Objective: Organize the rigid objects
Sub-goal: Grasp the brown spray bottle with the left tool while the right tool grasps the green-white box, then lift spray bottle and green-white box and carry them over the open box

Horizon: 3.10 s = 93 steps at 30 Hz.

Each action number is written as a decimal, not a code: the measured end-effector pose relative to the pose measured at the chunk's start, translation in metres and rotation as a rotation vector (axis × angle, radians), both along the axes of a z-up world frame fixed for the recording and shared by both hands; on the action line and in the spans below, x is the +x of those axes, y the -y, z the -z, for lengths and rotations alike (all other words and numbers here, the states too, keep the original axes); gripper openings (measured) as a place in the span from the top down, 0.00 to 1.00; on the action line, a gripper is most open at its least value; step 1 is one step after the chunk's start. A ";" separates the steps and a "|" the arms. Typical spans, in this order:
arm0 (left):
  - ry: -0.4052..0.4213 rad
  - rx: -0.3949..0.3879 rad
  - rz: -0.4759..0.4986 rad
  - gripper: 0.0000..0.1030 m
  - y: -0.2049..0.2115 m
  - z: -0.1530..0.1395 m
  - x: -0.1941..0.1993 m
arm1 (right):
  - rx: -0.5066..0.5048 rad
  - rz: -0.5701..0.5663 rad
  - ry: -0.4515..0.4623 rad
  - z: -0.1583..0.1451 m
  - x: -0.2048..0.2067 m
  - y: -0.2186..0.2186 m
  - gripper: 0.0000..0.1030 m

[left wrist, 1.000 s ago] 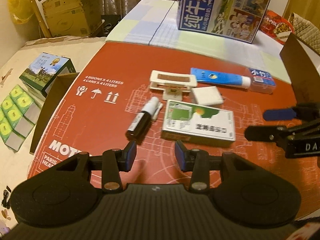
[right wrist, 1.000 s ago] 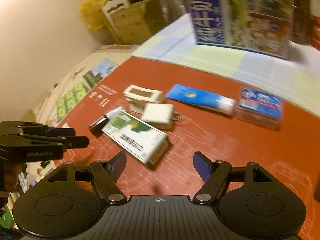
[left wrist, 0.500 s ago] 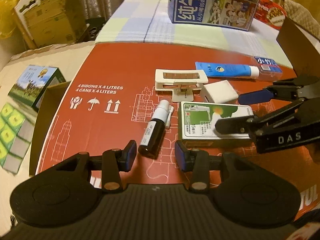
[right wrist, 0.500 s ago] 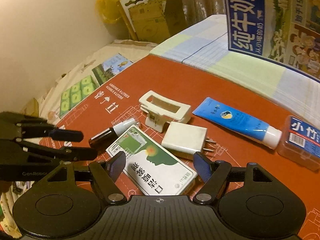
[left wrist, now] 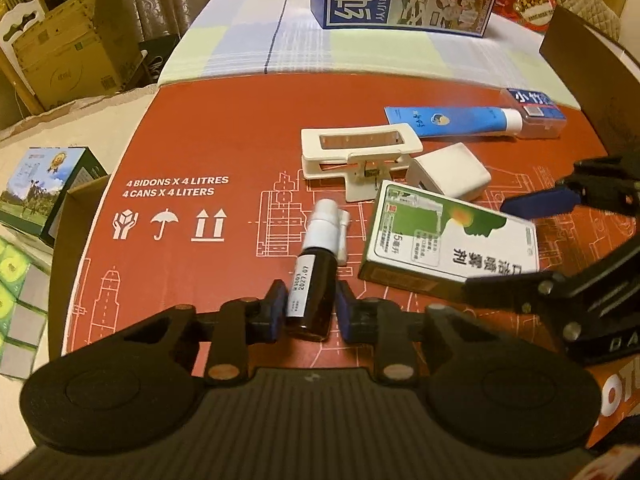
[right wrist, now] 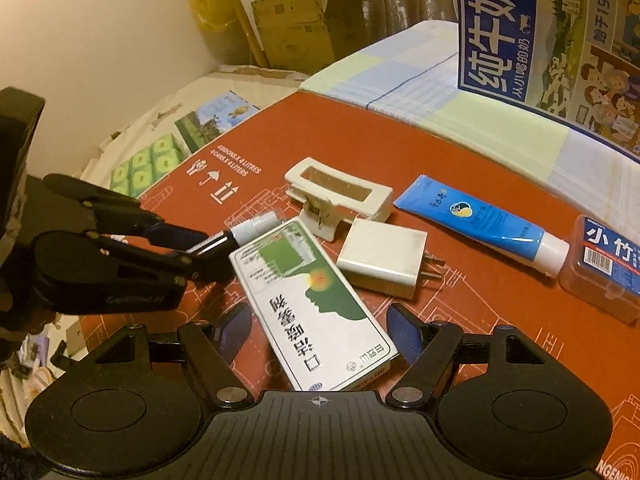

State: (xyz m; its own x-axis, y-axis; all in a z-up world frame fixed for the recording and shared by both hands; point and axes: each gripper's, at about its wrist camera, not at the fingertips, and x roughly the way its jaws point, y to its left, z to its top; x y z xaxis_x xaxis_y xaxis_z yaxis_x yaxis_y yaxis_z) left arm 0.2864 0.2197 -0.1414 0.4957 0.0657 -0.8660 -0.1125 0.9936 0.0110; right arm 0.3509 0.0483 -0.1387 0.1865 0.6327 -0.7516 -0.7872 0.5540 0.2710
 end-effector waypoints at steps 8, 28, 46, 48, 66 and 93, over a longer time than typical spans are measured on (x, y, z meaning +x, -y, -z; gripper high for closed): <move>-0.007 -0.026 -0.074 0.81 -0.006 -0.003 -0.024 | -0.006 -0.026 -0.013 0.000 -0.014 -0.006 0.31; -0.006 -0.011 -0.096 0.81 -0.011 -0.002 -0.019 | -0.072 0.007 0.018 0.013 -0.017 -0.045 0.45; -0.017 -0.011 -0.097 0.81 -0.005 -0.003 -0.026 | -0.107 -0.029 0.094 0.014 -0.033 -0.050 0.49; -0.021 -0.014 -0.095 0.81 -0.003 -0.003 -0.027 | -0.109 -0.030 0.090 0.014 -0.035 -0.047 0.49; 0.035 -0.122 -0.040 0.81 0.032 -0.031 -0.028 | -0.063 0.122 -0.035 -0.007 -0.028 0.025 0.50; 0.228 -0.173 0.359 0.81 0.231 -0.123 0.063 | 0.075 0.517 0.065 -0.101 0.000 0.244 0.50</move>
State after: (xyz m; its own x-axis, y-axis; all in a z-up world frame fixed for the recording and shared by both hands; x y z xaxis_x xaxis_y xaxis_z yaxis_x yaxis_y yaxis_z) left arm 0.3491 -0.0115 -0.0189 0.6400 -0.2811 -0.7151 0.2591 0.9551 -0.1435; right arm 0.3508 -0.1957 -0.0380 0.5334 0.4973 -0.6842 -0.4323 0.8556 0.2848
